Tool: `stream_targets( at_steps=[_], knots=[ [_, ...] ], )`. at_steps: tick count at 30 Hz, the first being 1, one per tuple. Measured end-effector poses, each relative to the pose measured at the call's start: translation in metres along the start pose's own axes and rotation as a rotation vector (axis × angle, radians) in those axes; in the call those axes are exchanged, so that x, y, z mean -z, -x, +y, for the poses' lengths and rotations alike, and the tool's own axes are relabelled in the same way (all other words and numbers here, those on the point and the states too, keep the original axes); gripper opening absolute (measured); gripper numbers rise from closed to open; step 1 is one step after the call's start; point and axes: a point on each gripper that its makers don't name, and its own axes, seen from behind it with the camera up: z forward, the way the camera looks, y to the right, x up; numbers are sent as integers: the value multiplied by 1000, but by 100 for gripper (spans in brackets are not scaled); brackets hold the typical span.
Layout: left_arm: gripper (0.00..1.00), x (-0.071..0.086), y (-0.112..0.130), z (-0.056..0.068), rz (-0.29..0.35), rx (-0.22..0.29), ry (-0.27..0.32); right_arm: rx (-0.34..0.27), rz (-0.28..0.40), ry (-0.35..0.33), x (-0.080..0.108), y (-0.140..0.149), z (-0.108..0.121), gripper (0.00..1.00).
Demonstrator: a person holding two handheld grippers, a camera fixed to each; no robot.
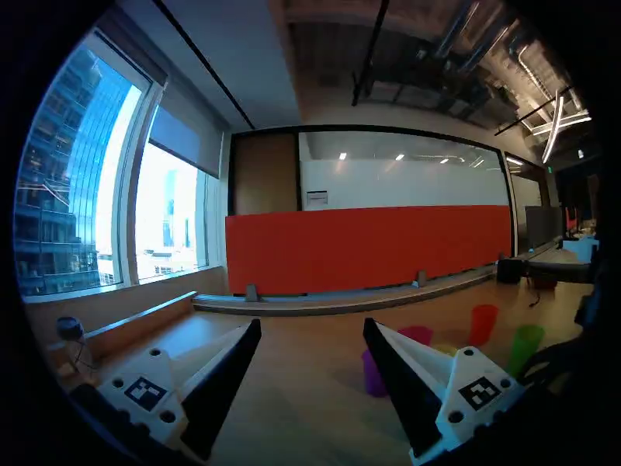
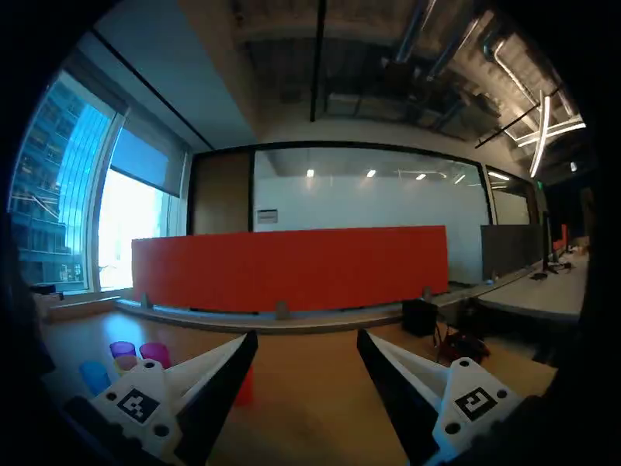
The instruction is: Pour water
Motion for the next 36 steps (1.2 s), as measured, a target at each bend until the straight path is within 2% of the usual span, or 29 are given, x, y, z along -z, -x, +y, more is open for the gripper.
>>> stream_targets(
  at_steps=[15,21,36],
  knots=[
    [98,-1,35,4,-31,-7,-13,-29,-5,29,6,-1,10,99],
    [98,-1,49,6,-48,12,-12,-38,-8,30,5,-3,9,99],
    [98,-2,63,3,-66,23,-10,-37,-4,34,6,-5,11,99]
  ],
)
